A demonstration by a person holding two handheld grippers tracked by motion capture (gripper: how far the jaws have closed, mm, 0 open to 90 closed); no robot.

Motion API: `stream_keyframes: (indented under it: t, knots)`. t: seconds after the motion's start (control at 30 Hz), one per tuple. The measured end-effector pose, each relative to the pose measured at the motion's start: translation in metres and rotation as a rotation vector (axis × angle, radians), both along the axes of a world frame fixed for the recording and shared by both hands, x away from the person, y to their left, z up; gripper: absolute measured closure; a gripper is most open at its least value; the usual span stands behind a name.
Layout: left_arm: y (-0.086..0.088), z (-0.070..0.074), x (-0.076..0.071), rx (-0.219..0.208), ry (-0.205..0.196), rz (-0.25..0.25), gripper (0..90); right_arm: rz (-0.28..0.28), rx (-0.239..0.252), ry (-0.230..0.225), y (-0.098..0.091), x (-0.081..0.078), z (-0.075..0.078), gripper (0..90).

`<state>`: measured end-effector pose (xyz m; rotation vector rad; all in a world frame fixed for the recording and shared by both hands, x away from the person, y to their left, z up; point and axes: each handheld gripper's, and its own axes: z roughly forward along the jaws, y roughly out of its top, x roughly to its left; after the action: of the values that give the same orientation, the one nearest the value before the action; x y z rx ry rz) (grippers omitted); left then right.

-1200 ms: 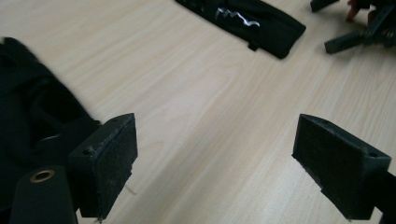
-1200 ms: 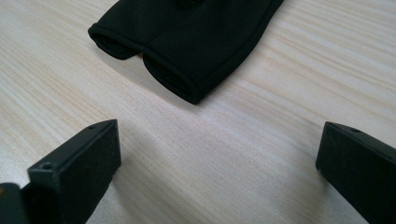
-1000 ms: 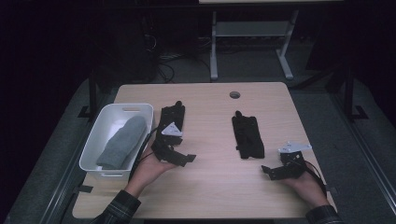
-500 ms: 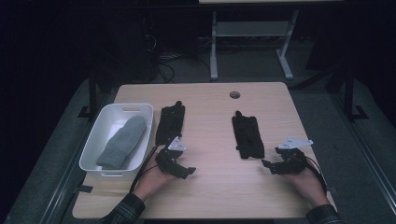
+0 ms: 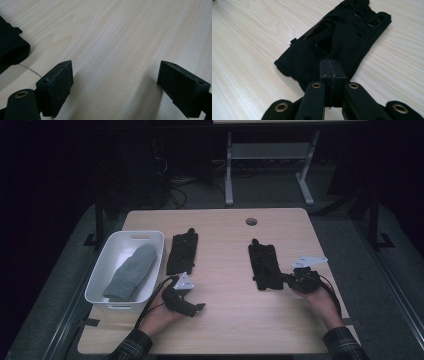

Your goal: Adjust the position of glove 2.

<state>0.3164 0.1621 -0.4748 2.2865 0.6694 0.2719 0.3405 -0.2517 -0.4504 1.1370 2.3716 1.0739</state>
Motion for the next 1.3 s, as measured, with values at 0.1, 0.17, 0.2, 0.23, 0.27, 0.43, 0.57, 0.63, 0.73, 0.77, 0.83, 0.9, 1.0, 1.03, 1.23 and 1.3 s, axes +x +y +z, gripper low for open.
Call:
stream_keyframes:
  t: [0.1, 0.17, 0.2, 0.23, 0.27, 0.43, 0.57, 0.63, 0.73, 0.77, 0.83, 0.9, 1.0, 1.03, 1.23, 1.3]
  knots:
    - [0.002, -0.002, -0.001, -0.019, -0.011, 0.000, 12.4, 0.006, -0.008, 0.020, 0.004, 0.008, -0.001, 90.0]
    - [0.002, -0.003, -0.001, -0.028, -0.016, 0.004, 12.5, 0.009, -0.005, 0.019, 0.006, 0.014, -0.002, 90.0]
    - [0.002, -0.003, -0.001, -0.027, -0.016, 0.004, 12.5, 0.009, -0.006, 0.023, 0.007, 0.015, -0.001, 90.0]
    - [0.002, -0.003, -0.001, -0.026, -0.015, 0.004, 12.4, 0.015, -0.005, 0.019, 0.009, 0.018, -0.002, 90.0]
    - [0.002, -0.002, -0.001, -0.023, -0.012, 0.005, 12.5, 0.020, -0.009, 0.020, 0.011, 0.021, -0.002, 90.0]
    - [0.002, -0.002, -0.001, -0.023, -0.013, 0.005, 12.5, 0.026, -0.030, 0.042, 0.019, 0.033, -0.009, 90.0]
    - [0.002, -0.002, -0.001, -0.021, -0.013, 0.004, 12.5, 0.027, -0.022, 0.071, 0.020, 0.038, -0.015, 90.0]
    - [0.002, -0.002, -0.001, -0.021, -0.014, 0.005, 12.5, 0.026, -0.017, 0.075, 0.020, 0.037, -0.015, 90.0]
    - [0.002, -0.002, -0.001, -0.018, -0.014, 0.005, 12.5, 0.034, -0.025, 0.081, 0.020, 0.034, -0.015, 90.0]
    - [0.001, -0.002, -0.001, -0.018, -0.013, 0.006, 12.5, 0.039, -0.032, 0.075, 0.019, 0.032, -0.015, 90.0]
    - [0.001, -0.002, -0.001, -0.018, -0.014, 0.006, 12.5, 0.050, -0.035, 0.080, 0.019, 0.028, -0.014, 90.0]
    - [0.001, -0.002, -0.001, -0.020, -0.015, 0.006, 12.5, 0.062, -0.039, 0.083, 0.018, 0.023, -0.014, 90.0]
    - [0.001, -0.002, -0.001, -0.021, -0.016, 0.008, 12.5, 0.078, -0.049, 0.087, 0.016, 0.012, -0.013, 90.0]
    - [0.001, -0.003, -0.001, -0.021, -0.016, 0.008, 12.5, 0.079, -0.049, 0.091, 0.017, 0.008, -0.013, 90.0]
    - [0.001, -0.002, -0.001, -0.020, -0.016, 0.008, 12.4, 0.109, -0.058, 0.093, 0.017, -0.012, -0.011, 90.0]
    - [0.001, -0.002, -0.001, -0.021, -0.015, 0.009, 12.5, 0.117, -0.054, 0.095, 0.017, -0.019, -0.011, 90.0]
